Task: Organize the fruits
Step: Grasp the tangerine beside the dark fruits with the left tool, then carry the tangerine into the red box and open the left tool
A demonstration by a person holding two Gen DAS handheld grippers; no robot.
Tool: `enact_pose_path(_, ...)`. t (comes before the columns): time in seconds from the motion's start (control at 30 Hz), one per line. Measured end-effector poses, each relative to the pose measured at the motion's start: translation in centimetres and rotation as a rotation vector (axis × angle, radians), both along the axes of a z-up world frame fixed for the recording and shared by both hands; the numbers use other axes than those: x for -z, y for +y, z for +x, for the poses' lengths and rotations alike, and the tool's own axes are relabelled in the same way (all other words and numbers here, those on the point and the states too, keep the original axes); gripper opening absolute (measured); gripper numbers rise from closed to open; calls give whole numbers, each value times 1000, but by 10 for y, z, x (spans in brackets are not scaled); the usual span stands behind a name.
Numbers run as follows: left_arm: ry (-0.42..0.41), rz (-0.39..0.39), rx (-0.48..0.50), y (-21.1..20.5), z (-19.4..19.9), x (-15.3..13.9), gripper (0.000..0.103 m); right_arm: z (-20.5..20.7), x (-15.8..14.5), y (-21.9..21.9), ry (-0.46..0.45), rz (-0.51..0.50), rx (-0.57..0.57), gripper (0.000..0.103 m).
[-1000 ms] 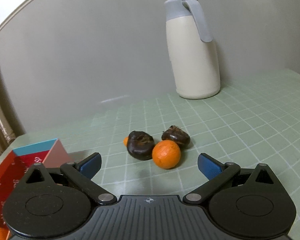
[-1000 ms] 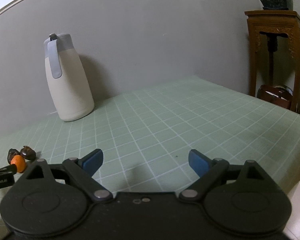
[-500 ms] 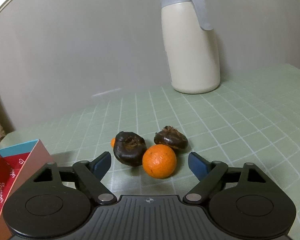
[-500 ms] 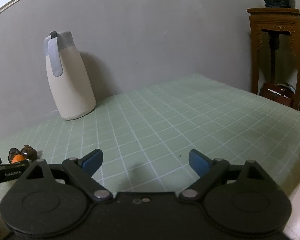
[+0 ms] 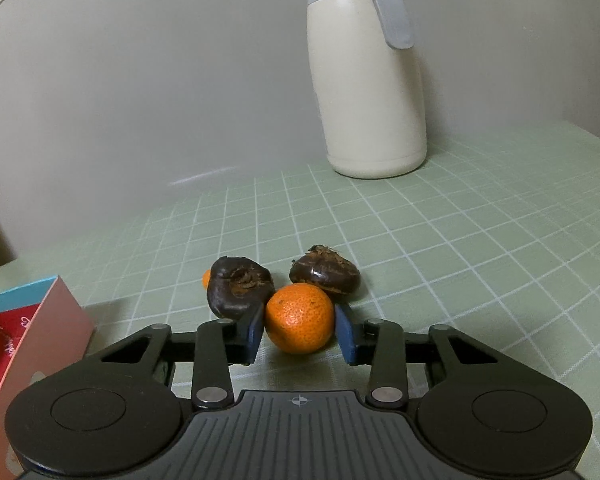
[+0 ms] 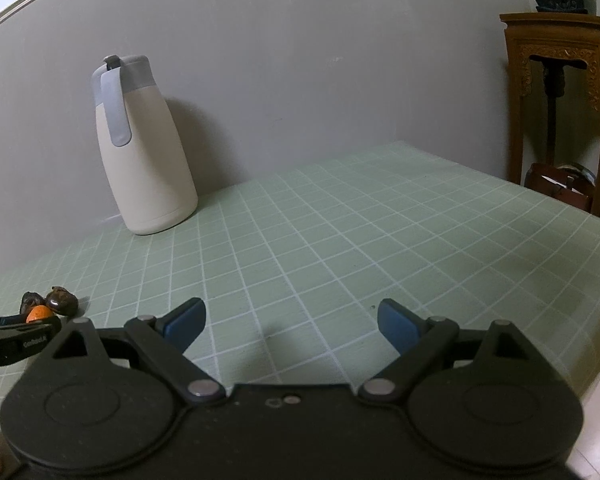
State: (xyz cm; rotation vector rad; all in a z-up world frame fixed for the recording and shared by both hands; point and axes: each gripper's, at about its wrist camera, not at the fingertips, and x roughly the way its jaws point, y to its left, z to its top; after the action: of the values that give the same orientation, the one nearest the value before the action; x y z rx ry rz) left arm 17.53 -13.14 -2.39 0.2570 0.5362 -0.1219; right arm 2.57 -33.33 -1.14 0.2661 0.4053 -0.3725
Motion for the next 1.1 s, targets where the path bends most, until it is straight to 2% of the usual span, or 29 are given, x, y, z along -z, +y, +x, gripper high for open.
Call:
enact_pose_path(0.67,-15,-17,1,11,-11,-5,38,5,-2,6,2,-19,-39,93)
enact_pose_path(1.1,-37,-16,-4,28,-36,-15,38,14,-3,23,8,-41,-79,93)
